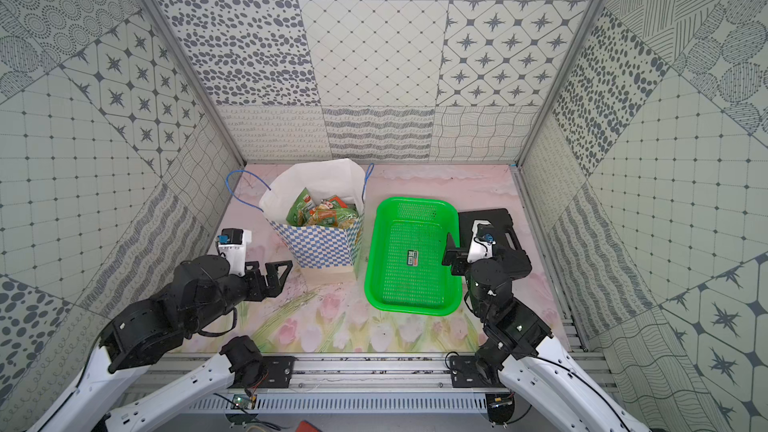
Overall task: Place the condiment packets inside the bag
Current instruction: Reset both arms
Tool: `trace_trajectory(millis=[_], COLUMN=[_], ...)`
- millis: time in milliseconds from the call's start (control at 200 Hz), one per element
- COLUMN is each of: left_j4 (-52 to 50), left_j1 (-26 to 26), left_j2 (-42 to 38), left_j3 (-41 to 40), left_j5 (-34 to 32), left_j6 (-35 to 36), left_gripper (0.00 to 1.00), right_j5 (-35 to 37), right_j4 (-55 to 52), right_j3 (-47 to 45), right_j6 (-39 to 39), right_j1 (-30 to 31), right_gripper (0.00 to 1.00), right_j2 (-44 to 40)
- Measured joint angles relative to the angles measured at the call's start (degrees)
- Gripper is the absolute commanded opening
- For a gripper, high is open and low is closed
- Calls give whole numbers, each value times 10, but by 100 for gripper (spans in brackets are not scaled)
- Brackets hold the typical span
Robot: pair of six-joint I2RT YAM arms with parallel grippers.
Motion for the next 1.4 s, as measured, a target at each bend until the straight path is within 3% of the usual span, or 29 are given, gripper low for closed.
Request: trace_trajectory(millis=[285, 525, 860, 1136, 1401], left_j4=[81, 158, 296, 378, 455], left_j1=[1, 37, 270, 436, 504], left_j2=[-95, -93, -1, 91, 223], left_j3=[-170, -245, -316, -322, -277], left_j5=[-61, -99, -7, 76, 141], left_j6=[-56, -59, -62, -59, -33], left_gripper=[99, 100, 100, 99, 99], right_j5=[-16, -26, -107, -158, -190], right_j4=[76, 136, 188, 251, 347], right_j3=[-41, -57, -93, -110, -123], right_j6=[-49, -96, -72, -35, -6], right_j1=[0, -15, -159, -275, -355], right_gripper=[97, 97, 97, 97, 97], right_j2=[-9, 21, 95, 144, 245])
